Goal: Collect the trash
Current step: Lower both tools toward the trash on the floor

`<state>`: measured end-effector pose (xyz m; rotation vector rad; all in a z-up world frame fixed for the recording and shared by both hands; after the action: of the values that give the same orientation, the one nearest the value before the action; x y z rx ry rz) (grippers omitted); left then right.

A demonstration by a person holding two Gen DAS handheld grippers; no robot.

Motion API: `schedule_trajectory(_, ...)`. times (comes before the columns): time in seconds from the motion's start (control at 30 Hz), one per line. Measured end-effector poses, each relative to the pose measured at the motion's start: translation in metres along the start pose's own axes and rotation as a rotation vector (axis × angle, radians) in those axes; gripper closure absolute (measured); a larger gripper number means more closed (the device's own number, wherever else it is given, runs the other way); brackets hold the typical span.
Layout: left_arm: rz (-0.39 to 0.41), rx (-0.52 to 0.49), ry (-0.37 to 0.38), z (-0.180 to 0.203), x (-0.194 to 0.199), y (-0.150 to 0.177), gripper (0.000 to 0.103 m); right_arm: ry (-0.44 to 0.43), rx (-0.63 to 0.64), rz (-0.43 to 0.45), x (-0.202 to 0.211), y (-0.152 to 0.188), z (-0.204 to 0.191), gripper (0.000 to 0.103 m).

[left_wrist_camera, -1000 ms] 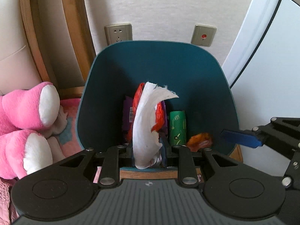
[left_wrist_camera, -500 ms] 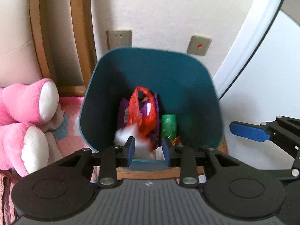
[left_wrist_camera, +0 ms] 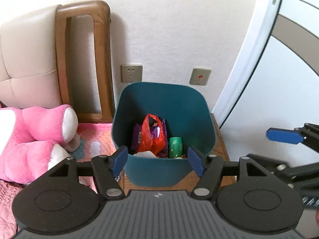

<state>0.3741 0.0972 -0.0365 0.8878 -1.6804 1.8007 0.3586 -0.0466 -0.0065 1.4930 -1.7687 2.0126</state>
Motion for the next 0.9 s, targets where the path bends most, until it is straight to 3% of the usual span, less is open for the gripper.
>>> schedule_trajectory(0.2,0.029,-0.048,0.025,0.002,0.025,0.023,0.023,-0.001,-0.094,0.052,0.039,0.021,0.013,0.027)
schedule_trajectory(0.33,0.023,-0.115,-0.006,0.016,0.022,0.045,0.023,0.016,-0.176,0.053,0.048,0.049,0.031,0.023)
schedule_trajectory(0.5,0.001,-0.068,-0.030,0.035,0.008,0.078,0.017,0.041,-0.181,0.048,0.046,0.085,0.055,0.012)
schedule_trajectory(0.6,-0.045,0.005,-0.022,0.046,-0.018,0.104,0.003,0.068,-0.105,0.037,0.035,0.112,0.067,0.007)
schedule_trajectory(0.77,-0.129,0.056,0.034,0.062,-0.080,0.151,0.001,0.162,-0.082,-0.044,-0.007,0.166,0.091,0.006)
schedule_trajectory(0.9,-0.229,0.010,0.114,0.067,-0.156,0.196,0.000,0.164,-0.129,-0.117,-0.052,0.216,0.103,0.006)
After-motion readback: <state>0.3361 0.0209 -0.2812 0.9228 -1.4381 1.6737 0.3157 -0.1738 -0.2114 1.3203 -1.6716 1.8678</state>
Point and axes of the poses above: each gripper's, at about its wrist camera, not at the fingertips, and x roughly against the way its jaws point, z to its right, y to its underside, the point moved 4 cm from there along -x, roughly the way its jaws point, and after that the axes turned 6 degrees about -x, right-handed, at the moved point
